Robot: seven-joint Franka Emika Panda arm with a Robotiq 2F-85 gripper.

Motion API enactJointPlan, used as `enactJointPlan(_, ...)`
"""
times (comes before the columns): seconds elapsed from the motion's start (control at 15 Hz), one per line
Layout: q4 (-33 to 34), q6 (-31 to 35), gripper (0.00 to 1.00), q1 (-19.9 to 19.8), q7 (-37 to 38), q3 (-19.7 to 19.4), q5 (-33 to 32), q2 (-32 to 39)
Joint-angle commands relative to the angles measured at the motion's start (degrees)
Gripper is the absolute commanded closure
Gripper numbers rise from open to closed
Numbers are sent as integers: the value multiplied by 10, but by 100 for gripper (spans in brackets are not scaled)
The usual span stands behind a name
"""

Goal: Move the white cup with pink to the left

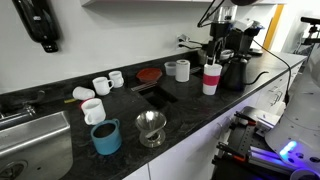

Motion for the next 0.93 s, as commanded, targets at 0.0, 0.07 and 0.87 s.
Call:
enactJointPlan(0.0,-7,27,0,-18,23,6,-21,12)
enactJointPlan(0.07,-10,37,0,-19,25,4,-23,14)
enactJointPlan(0.87,-20,71,0,-19,6,-38,14,85)
